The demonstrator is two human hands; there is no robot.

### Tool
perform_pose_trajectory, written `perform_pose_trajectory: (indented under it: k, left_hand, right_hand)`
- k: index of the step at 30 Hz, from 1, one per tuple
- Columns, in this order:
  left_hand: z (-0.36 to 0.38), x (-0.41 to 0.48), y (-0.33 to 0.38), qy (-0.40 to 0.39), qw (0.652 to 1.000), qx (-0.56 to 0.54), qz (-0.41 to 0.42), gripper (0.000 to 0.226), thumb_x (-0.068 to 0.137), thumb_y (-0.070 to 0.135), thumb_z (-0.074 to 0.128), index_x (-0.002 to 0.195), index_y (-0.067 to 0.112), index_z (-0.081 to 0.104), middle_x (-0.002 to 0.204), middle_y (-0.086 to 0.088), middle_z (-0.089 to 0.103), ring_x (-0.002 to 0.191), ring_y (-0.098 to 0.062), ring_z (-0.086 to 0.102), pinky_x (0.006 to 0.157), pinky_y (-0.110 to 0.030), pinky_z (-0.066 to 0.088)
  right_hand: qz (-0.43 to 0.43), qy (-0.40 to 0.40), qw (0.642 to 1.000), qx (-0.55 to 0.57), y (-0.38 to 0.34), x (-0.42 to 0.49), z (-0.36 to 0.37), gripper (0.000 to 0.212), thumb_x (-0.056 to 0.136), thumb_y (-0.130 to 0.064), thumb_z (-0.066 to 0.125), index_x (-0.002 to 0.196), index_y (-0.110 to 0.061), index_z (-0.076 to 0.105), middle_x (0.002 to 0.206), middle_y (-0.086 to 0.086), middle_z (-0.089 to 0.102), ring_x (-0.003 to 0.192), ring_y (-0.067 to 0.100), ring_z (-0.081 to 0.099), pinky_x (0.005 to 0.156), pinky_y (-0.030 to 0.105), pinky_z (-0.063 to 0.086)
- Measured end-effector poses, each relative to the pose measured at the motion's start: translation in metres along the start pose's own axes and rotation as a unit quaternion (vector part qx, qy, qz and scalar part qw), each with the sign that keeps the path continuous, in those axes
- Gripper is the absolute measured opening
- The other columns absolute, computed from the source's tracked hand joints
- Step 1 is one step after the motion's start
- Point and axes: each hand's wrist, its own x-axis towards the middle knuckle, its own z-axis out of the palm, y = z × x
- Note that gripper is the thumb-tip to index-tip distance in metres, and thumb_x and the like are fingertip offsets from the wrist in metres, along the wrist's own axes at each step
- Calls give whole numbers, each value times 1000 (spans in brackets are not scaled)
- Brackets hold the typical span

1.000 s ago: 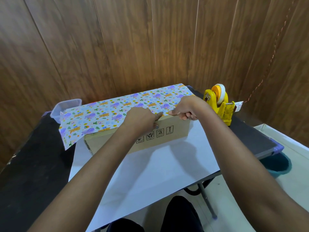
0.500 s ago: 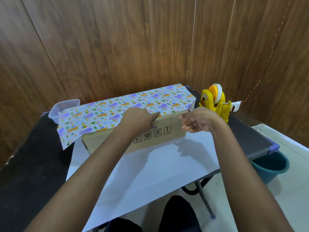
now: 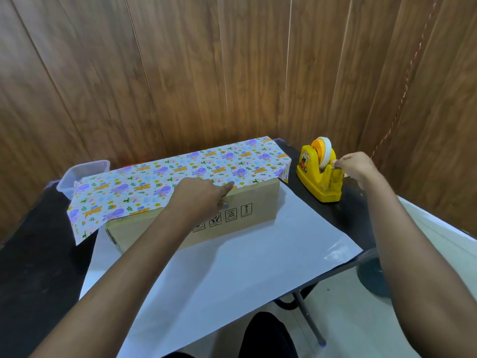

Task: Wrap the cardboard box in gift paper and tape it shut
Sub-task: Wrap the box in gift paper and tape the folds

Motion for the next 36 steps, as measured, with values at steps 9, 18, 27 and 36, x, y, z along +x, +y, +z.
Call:
perform_pose_trajectory:
  k: [9, 18, 27, 36]
  left_hand:
    - [2, 0, 1, -2, 1000, 9, -1, 53, 98, 51, 27, 148, 39, 12, 61, 3, 32, 81, -22, 58, 48, -24, 24]
    - [4, 1, 0, -4, 1000, 23, -4, 53, 98, 52, 26, 148, 39, 13, 61, 3, 32, 71, -19, 44, 48, -24, 23]
    - [2, 0, 2, -11, 999, 39, -3, 53, 99, 51, 23, 148, 39, 10, 62, 3, 33, 68, -18, 43, 46, -24, 24]
    - [0, -1, 2, -14, 999, 28, -16, 53, 99, 52, 24, 148, 39, 11, 62, 4, 34, 68, -18, 44, 47, -23, 25]
  right_hand:
    - [34, 11, 992, 120, -18, -2, -15, 26, 84, -7, 66, 108, 3, 62, 105, 10, 61, 98, 22, 58, 78, 30, 45]
    - [111, -52, 970, 211, 22, -15, 1, 23, 93, -12, 52, 70, -9, 53, 73, 5, 52, 62, 13, 48, 56, 23, 39]
    - [92, -19, 943, 318, 32, -22, 17, 21, 95, -21, 54, 76, -12, 55, 73, 3, 60, 66, 13, 57, 61, 24, 45]
    - [192, -45, 854, 482, 19, -28, 21, 18, 97, -7, 47, 80, -3, 53, 81, 11, 59, 73, 21, 60, 84, 37, 51]
